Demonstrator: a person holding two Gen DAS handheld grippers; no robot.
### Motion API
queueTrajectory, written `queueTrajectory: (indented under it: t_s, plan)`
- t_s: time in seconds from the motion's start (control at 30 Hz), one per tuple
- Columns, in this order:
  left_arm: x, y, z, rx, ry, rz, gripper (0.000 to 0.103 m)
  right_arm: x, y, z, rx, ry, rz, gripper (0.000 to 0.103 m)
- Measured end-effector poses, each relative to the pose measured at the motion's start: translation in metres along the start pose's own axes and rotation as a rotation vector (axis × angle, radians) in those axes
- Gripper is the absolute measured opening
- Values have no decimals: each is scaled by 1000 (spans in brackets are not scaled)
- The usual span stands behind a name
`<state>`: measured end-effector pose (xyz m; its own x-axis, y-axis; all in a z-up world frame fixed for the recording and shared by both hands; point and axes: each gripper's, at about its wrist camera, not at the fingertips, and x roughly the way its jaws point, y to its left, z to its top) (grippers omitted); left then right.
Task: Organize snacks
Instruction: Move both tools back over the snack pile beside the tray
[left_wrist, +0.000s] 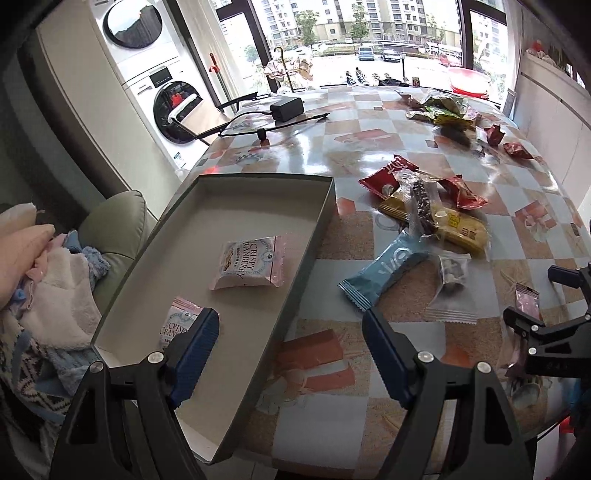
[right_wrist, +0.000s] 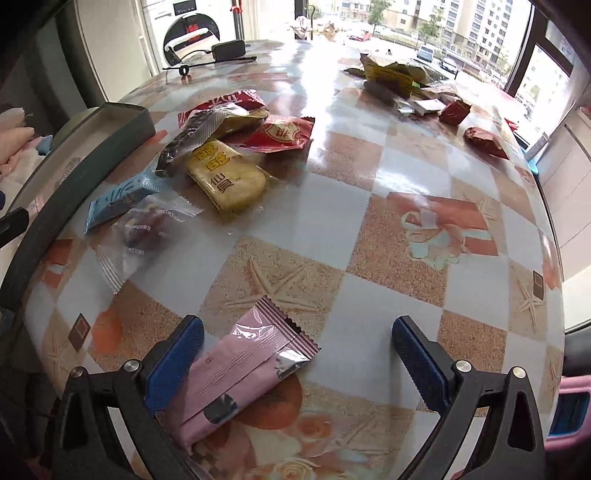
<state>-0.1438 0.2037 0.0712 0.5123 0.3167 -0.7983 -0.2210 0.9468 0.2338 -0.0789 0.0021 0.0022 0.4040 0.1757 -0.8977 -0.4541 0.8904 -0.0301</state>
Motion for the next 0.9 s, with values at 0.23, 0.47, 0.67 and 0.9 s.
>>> queueTrajectory:
  t_s: [0.23, 0.47, 0.67, 0.9]
  plan:
    - [-9, 4, 3, -49, -53, 37, 83, -4, 3, -12, -9, -98, 2, 102]
    - [-10, 9, 8, -94, -47, 27, 83, -5, 4, -12, -9, -101, 4, 102]
    - [-5, 1, 7, -50, -37, -19, 83, -5, 3, -12, -10, -101, 5, 102]
    - [19, -33, 6, 105, 53, -186, 83, -6, 3, -13, -11, -110, 7, 103]
